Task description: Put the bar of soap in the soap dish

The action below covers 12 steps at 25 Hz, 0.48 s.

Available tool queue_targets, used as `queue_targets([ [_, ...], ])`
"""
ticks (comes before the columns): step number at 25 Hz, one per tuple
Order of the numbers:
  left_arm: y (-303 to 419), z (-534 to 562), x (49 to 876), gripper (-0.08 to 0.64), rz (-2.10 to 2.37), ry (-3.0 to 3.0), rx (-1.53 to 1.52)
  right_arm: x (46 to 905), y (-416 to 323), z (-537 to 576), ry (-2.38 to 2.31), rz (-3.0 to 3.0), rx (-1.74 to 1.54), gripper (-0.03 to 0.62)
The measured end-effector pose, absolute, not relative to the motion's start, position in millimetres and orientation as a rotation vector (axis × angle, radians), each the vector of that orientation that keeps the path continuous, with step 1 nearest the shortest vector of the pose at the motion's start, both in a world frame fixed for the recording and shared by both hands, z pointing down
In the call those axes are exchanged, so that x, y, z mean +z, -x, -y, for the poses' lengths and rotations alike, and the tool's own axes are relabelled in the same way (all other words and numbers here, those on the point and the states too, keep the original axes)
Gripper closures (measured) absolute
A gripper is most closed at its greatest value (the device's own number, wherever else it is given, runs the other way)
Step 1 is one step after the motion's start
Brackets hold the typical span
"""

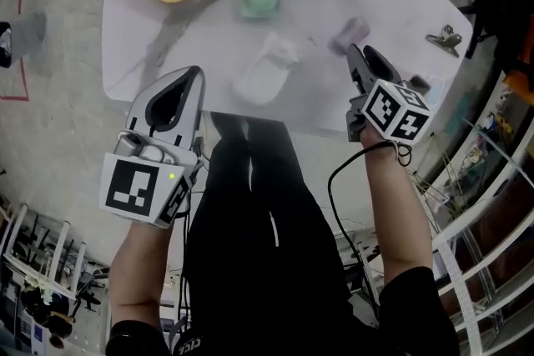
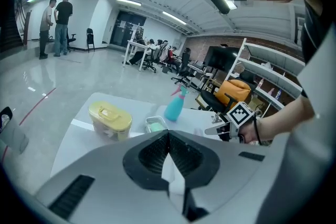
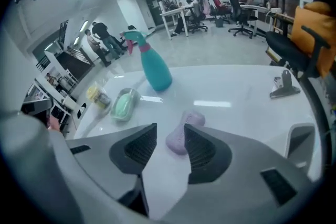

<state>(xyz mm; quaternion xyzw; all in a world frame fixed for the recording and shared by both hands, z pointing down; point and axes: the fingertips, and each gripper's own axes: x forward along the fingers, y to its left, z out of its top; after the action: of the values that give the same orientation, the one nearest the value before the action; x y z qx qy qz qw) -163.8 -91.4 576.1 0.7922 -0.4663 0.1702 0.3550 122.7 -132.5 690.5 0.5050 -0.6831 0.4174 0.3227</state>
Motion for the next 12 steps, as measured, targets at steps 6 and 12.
queue_targets([
  [6, 164.3, 84.7, 590.9, 0.549, 1.198, -2.013, 0.427, 719.0, -142.3, 149.6, -1.425, 1.627, 1.105, 0.356],
  [12, 166.8, 85.2, 590.7, 0.549, 1.214, -1.994, 0.409, 740.6, -145.9, 156.2, -1.433, 1.509, 1.181, 0.345],
])
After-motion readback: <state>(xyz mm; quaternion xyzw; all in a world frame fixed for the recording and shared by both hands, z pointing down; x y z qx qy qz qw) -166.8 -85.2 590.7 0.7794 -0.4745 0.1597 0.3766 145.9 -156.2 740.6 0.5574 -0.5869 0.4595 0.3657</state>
